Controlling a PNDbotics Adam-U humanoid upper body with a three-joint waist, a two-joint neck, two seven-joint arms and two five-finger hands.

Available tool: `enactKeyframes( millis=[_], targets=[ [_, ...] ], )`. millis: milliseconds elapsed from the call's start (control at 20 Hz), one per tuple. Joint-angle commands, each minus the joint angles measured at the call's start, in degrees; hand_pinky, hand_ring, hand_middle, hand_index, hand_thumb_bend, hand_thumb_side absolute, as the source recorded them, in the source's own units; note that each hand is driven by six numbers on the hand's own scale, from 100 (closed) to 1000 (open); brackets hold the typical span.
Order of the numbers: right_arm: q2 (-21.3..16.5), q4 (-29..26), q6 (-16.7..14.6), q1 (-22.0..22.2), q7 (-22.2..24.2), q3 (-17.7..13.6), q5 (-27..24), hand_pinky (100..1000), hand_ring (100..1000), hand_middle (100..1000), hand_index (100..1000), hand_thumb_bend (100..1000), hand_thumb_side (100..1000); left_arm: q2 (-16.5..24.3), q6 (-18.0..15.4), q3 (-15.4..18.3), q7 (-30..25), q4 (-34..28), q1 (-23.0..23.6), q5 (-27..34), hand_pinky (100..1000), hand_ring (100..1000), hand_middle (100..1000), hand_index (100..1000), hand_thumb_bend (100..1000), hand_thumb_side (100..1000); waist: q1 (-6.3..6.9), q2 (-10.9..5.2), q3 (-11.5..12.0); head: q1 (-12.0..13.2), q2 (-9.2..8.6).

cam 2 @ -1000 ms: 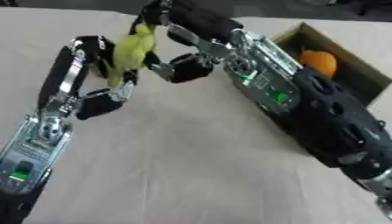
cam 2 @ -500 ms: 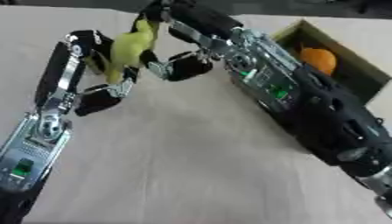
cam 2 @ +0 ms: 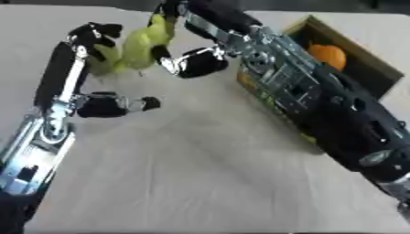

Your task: Pick up the objects with one hand, pass them to the other hand, and then place them into the box on the other side of the table.

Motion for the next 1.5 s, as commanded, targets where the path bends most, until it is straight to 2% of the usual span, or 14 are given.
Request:
enactKeyframes(
  millis=[50, 250, 400, 500, 700, 800, 950, 1150, 1400, 1500],
  targets=[
    [-2.78, -1.96, 1.13, 0.08, -0.69, -2.06, -0.95, 907, 651, 485, 571, 106, 230, 2.27, 1.54, 1.17, -0.17, -0.26, 0.05, -2.30, 549, 679, 684, 836, 1000, 344, 0.24, -1.64, -0.31, -0.35, 0.47],
    [-5.17, -3.33, 2.56, 2.32, -1.94, -4.14, -1.93, 908, 652, 485, 571, 104, 221, 4.54, 3.40, 2.34, 0.25, 0.05, 1.50, -3.09, 553, 682, 684, 834, 1000, 348, 0.39, -1.89, -1.15, -0.29, 0.59],
    [-8.13, -5.40, 3.84, 5.17, -3.55, -6.72, -4.02, 911, 656, 490, 577, 100, 166, 7.35, 4.90, 3.42, 0.43, 0.45, 2.72, -3.16, 563, 686, 682, 830, 1000, 364, 0.53, -2.00, -1.92, -0.32, 0.87],
    [-11.07, -7.20, 5.40, 8.11, -5.30, -9.71, -6.69, 918, 662, 500, 588, 100, 114, 9.89, 5.94, 4.22, 0.32, 0.41, 3.36, -2.60, 565, 684, 679, 829, 1000, 377, 0.70, -1.94, -2.23, -0.44, 0.90],
    [-17.37, -9.48, 8.80, 15.92, -10.30, -17.32, -12.20, 920, 669, 503, 594, 100, 100, 15.29, 8.49, 6.55, 0.70, -1.63, 4.17, -0.74, 556, 662, 658, 807, 1000, 380, 0.98, -1.55, -2.41, -1.16, 0.47],
    [-19.79, -9.59, 9.73, 19.74, -12.94, -20.54, -13.37, 920, 673, 506, 597, 100, 100, 17.51, 10.14, 7.77, 1.31, -3.35, 4.54, 0.25, 551, 655, 649, 797, 961, 363, 1.16, -1.32, -2.38, -1.85, 0.24],
    [-22.26, -8.26, 10.65, 25.39, -16.66, -24.71, -13.64, 917, 673, 505, 596, 100, 101, 20.12, 12.52, 9.58, 2.37, -5.96, 5.06, 1.41, 552, 648, 641, 789, 949, 356, 1.56, -0.90, -2.29, -3.52, -0.35],
    [-23.01, -3.21, 12.04, 29.07, -19.82, -27.16, -11.97, 915, 675, 509, 603, 100, 140, 21.65, 14.29, 11.23, 3.19, -7.82, 5.54, 1.97, 550, 643, 635, 783, 937, 347, 1.96, -0.58, -2.18, -4.59, -1.05],
    [-22.87, 3.31, 11.54, 30.07, -20.07, -27.21, -8.04, 908, 681, 516, 612, 100, 216, 22.03, 15.32, 12.39, 4.11, -8.73, 5.83, 2.59, 551, 645, 637, 782, 942, 355, 2.44, -0.29, -1.69, -5.11, -1.83],
    [-22.55, 4.66, 11.30, 30.20, -19.39, -27.11, -6.28, 908, 684, 521, 619, 100, 215, 22.03, 15.65, 12.92, 4.57, -8.79, 5.89, 2.62, 550, 645, 637, 783, 946, 359, 2.49, -0.18, -1.63, -5.29, -2.02]
  ],
)
